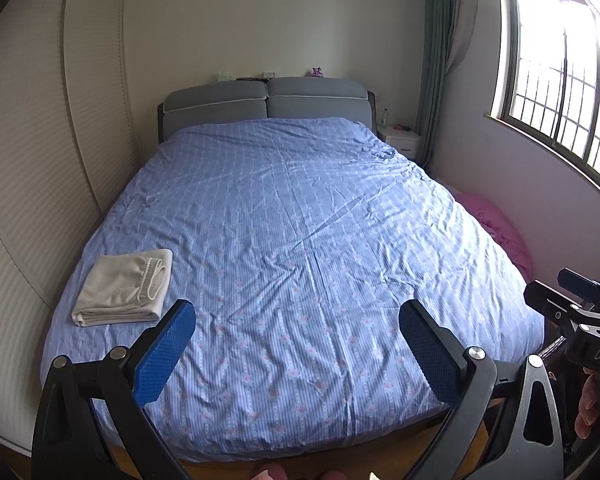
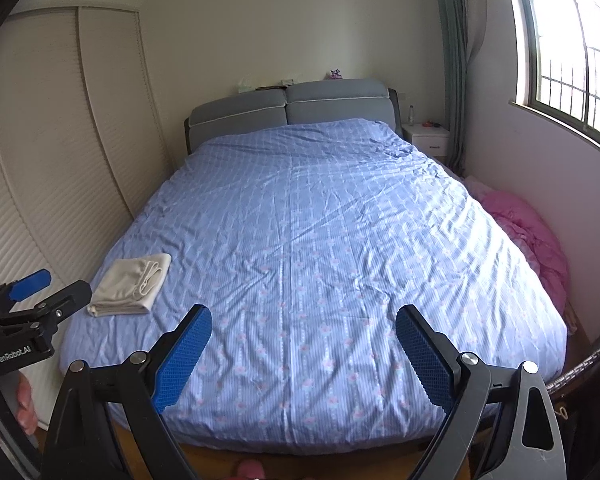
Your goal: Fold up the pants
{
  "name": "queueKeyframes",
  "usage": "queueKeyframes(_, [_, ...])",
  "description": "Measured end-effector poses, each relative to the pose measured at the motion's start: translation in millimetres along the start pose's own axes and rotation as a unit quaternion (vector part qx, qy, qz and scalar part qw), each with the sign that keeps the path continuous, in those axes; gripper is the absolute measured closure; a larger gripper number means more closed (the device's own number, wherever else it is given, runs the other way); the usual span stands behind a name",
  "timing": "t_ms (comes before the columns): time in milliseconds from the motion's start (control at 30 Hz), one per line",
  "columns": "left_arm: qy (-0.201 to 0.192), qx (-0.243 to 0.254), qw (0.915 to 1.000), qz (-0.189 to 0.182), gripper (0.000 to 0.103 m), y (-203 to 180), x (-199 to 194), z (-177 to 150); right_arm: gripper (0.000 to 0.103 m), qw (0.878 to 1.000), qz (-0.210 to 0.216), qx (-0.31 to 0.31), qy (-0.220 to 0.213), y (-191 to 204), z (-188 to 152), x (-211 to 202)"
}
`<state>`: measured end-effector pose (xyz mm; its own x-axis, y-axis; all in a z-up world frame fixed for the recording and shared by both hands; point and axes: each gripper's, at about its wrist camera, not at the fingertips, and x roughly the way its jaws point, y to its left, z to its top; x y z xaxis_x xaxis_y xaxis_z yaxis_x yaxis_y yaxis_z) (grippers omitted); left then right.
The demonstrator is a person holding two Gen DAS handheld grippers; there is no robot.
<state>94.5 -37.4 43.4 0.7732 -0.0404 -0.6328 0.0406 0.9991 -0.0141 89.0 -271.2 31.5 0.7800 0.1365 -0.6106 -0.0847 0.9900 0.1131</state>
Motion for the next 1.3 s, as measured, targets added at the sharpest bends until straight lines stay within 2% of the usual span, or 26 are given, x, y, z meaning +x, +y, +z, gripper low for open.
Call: queueKeyframes(1300, [-0.009,0.006,0.9997,-0.024,0.000,-19.9,-7.0,0.6,0.009,1.000,-0.004,0.005,-0.006,-10.0,0.5,-10.9])
